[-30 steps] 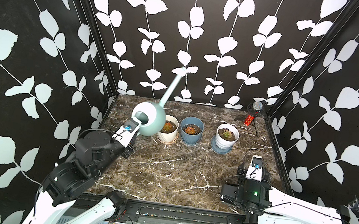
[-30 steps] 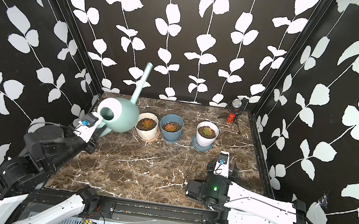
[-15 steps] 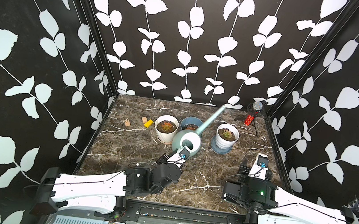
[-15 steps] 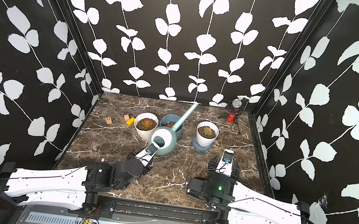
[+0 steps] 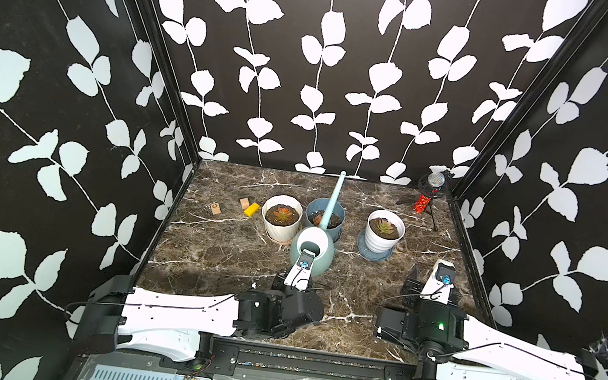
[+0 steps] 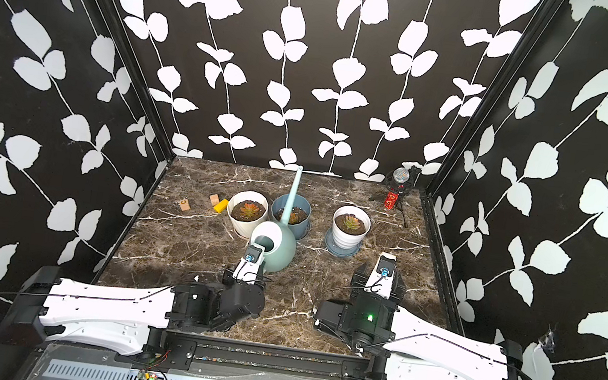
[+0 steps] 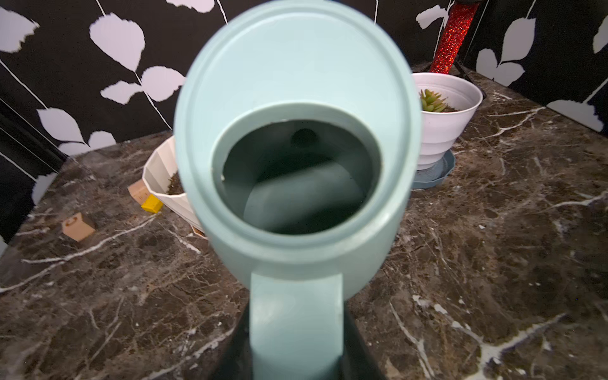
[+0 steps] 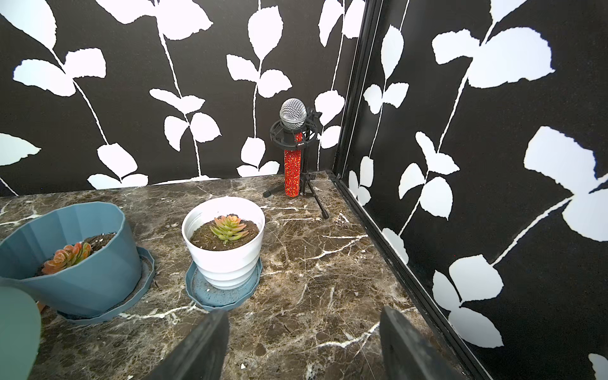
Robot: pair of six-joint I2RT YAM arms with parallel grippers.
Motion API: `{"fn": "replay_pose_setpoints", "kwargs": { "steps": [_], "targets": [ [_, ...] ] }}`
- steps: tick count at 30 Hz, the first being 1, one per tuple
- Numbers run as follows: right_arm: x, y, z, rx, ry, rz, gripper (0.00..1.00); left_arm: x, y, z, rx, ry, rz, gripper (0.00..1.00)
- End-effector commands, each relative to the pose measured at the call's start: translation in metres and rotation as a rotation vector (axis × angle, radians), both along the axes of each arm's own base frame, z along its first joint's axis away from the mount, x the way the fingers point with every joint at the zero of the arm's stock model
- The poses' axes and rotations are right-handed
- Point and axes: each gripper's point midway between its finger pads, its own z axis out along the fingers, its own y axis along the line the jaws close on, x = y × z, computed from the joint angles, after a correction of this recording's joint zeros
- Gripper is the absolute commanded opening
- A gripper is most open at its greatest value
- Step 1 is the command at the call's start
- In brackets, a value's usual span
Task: Water the succulent around the soil edge
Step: Place the watering can at the center of the board.
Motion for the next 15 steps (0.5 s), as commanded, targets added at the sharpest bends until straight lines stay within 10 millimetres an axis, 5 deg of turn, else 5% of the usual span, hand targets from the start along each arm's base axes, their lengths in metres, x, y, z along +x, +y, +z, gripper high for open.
{"fn": "replay_pose_setpoints", "kwargs": {
  "steps": [1, 15],
  "targets": [
    [-0.004, -0.019, 0.015, -0.142, 0.027, -0.008, 0.75, -0.001, -0.005, 0.000, -0.128, 0.053, 0.040, 0.00],
    [-0.004, -0.020, 0.013, -0.149, 0.032, -0.012, 0.75, -0.009, -0.053, -0.057, -0.061, 0.190, -0.022, 0.00]
  ]
}}
